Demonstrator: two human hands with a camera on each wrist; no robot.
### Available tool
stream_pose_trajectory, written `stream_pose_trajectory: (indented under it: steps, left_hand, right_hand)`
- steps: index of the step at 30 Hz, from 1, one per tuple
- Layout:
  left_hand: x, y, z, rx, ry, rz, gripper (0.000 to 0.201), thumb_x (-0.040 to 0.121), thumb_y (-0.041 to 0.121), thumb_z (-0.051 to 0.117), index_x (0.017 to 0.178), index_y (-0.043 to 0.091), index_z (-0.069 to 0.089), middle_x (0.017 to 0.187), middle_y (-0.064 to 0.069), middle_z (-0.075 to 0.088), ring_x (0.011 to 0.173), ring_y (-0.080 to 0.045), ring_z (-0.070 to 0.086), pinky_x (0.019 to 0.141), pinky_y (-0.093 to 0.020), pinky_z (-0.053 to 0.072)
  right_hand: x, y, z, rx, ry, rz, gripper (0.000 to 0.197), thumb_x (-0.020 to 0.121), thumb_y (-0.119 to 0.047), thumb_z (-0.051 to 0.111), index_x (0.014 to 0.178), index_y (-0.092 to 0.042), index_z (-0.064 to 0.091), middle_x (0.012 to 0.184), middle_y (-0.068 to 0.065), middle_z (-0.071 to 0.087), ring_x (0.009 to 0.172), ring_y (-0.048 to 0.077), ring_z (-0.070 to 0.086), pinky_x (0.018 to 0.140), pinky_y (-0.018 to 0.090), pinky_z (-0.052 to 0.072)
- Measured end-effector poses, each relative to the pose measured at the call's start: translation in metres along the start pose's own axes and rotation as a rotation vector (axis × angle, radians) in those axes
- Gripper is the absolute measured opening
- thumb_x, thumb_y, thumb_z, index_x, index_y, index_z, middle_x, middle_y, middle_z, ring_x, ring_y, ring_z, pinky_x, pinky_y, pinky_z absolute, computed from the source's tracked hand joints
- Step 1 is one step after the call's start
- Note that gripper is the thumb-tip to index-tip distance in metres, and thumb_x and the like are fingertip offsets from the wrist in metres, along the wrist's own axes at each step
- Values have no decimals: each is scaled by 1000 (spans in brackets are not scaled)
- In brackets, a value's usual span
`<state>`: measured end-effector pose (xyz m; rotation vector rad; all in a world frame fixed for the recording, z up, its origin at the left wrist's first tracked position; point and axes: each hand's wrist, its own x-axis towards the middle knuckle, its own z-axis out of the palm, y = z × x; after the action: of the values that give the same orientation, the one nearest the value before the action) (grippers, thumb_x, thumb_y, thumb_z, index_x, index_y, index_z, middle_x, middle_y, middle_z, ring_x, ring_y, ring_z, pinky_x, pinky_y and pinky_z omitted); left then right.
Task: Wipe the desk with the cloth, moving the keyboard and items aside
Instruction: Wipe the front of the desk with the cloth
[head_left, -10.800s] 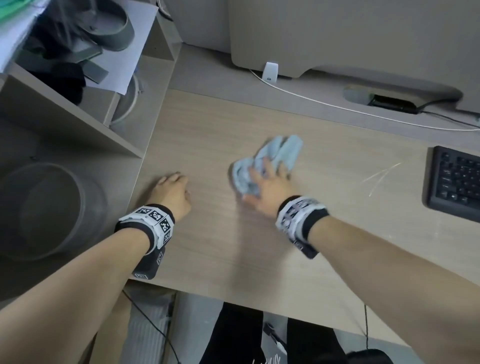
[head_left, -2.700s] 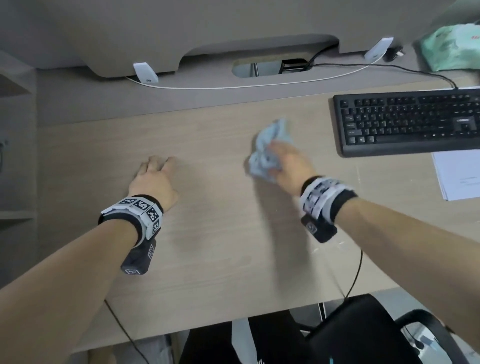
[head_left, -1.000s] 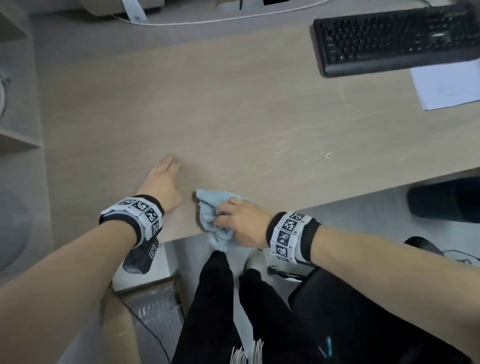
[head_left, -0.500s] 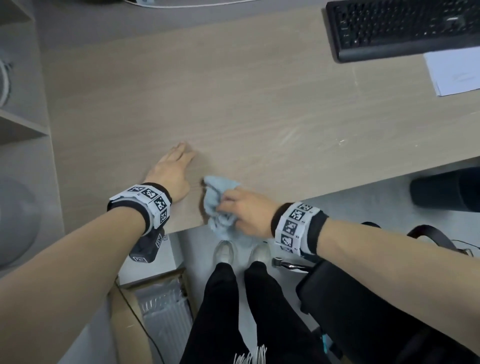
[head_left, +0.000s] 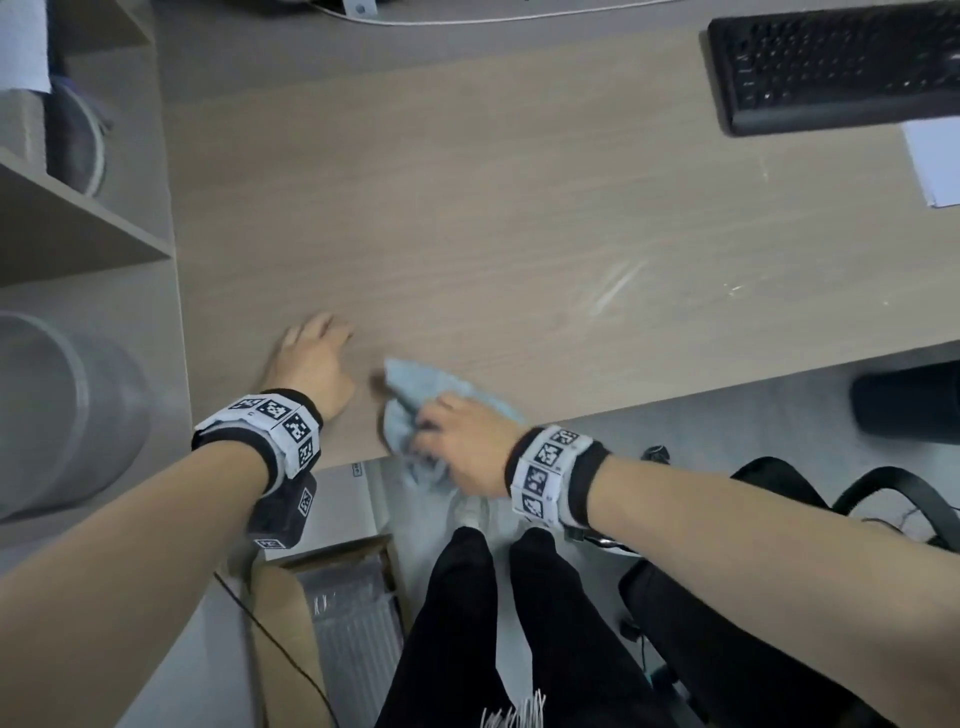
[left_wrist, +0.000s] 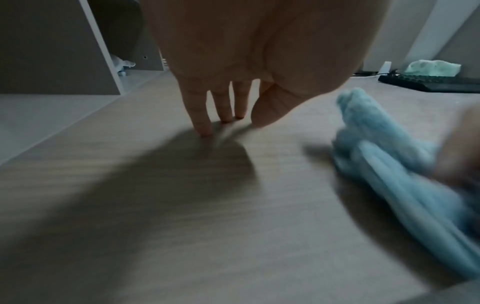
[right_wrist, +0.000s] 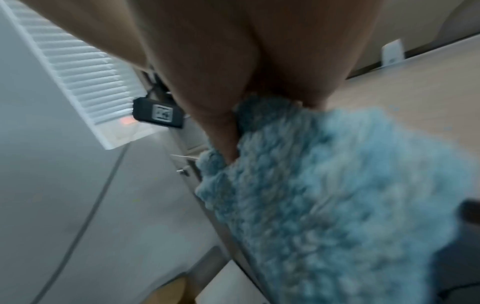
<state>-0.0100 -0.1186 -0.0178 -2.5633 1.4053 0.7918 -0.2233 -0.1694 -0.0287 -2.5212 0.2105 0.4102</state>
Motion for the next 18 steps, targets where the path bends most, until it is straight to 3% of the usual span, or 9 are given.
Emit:
stream_pose_trajectory:
  steps: [2,7,10,12,14,16,18]
  left_hand:
    - [-5,0,0,5,-11,-8,73,78,1,52,147,21,37,161,-3,22,142,-34,24,116,-38,22]
    - [-12,5,4,-20,3,-29,77,80,2,47,150,25,28,163,4,12,146,-28,16,116,-37,23]
    - [-11,5,5,-25,6,-14,76,79,1,47,150,22,29,163,0,14,145,-29,18,117,-35,20]
    - [-7,4,5,-34,6,-15,75,79,0,47,150,21,31,163,-2,16,145,-30,20,117,-34,20]
    - [-4,5,4,-65,-9,-33,73,79,0,47,148,20,35,162,-4,20,144,-31,21,117,-35,20]
    - [-1,8,2,-100,29,-57,70,78,-1,47,145,16,40,158,-7,27,140,-34,26,116,-38,24]
    - [3,17,2,-98,81,-46,69,76,-4,46,142,14,42,154,-10,32,136,-36,29,114,-39,27]
  right_hand:
    - [-6,-1,-3,80,6,18,43,82,-9,61,125,-14,60,124,8,56,112,27,47,96,44,43]
    - [6,76,-61,109,348,470,56,81,-4,60,135,-12,48,130,14,49,117,34,48,98,43,42]
    - [17,103,-71,20,327,627,59,82,-12,61,137,-18,40,129,13,47,118,36,45,95,48,45]
    - [18,89,-55,-122,153,569,59,85,-21,60,140,-20,37,135,15,41,121,38,41,97,50,43]
    - [6,58,-29,-191,36,370,62,83,-23,63,141,-20,41,138,16,38,121,37,40,99,50,42]
    - [-18,32,-7,-84,8,176,57,80,-19,65,135,-21,49,130,11,44,112,31,43,94,46,44]
    - [-43,33,-5,56,38,140,52,80,-14,64,131,-18,54,121,9,49,106,27,45,88,42,46]
